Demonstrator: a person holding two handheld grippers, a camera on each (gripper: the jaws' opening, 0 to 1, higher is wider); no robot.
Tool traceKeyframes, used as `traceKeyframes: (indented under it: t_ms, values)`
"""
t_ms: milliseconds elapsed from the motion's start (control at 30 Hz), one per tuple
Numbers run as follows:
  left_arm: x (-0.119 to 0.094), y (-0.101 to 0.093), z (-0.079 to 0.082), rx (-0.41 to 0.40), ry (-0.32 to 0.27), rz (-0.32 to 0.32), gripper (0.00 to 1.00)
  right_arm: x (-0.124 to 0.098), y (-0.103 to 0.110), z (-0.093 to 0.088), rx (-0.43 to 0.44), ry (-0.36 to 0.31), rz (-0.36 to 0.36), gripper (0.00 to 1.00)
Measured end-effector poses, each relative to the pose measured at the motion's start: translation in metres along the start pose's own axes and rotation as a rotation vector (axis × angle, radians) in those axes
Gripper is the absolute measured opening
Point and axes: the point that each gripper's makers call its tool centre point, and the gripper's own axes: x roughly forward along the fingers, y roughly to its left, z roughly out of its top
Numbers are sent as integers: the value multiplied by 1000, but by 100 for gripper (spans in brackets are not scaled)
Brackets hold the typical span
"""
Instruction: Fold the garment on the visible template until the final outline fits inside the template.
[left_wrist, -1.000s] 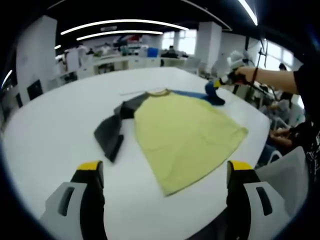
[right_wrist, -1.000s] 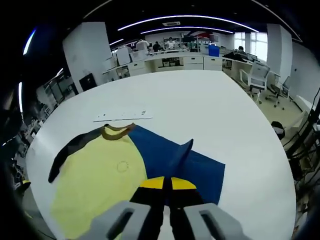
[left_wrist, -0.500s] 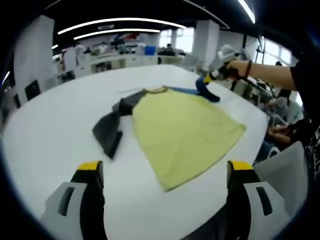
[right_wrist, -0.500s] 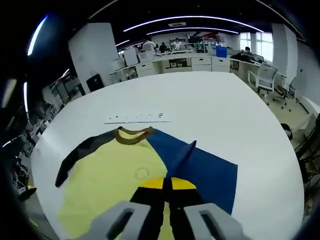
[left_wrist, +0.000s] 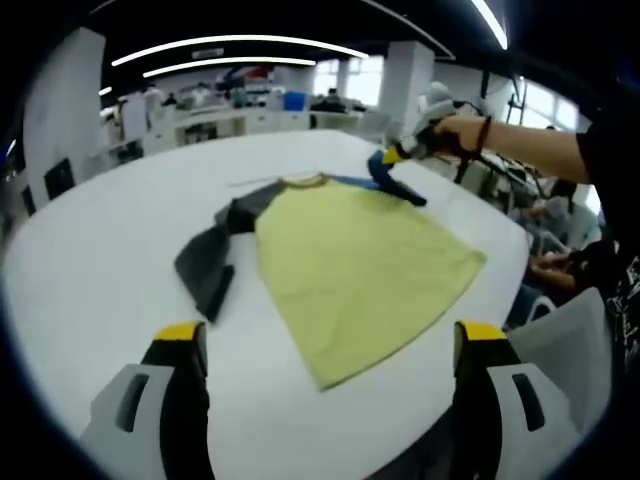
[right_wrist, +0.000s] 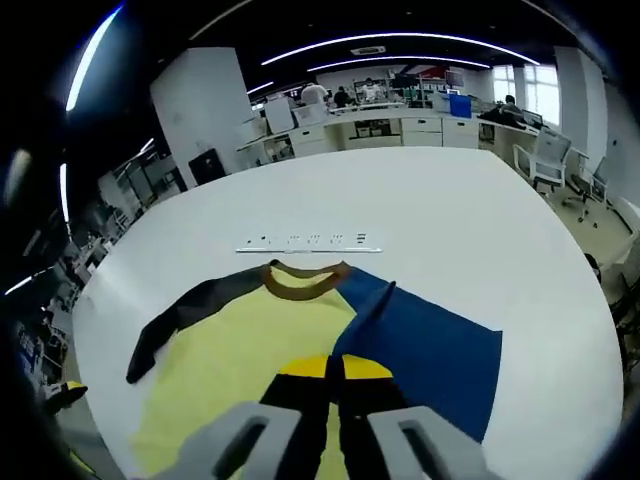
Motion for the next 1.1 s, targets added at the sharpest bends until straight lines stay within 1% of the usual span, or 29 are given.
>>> traceKeyframes:
  t_ms: [67, 133, 200, 300, 400, 600, 833, 1100]
  values:
    - [1, 0, 0, 4, 2, -3, 99, 3, 7, 1, -4, 0, 12, 0]
    - [1, -1, -1, 10, 8, -5, 99, 6, 8, 3, -10, 2, 19, 0]
    - [2, 0, -2, 11, 15, -2, 99, 9, 16, 5, -37, -3, 31, 0]
    - [3, 2, -2, 6, 15, 3, 99, 13, 17, 6, -65, 4, 30, 0]
    - [4, 2, -1, 0, 11, 1, 99, 18, 25, 7, -88, 5, 31, 0]
    - [5, 0, -7, 17, 39, -4, 99, 26, 48, 10, -100, 3, 64, 0]
    - [4, 2, -4, 13, 22, 10, 99, 32, 67, 10, -123, 11, 86, 0]
    - [6, -2, -6, 8, 31, 1, 99, 36, 90, 14, -143, 2, 114, 0]
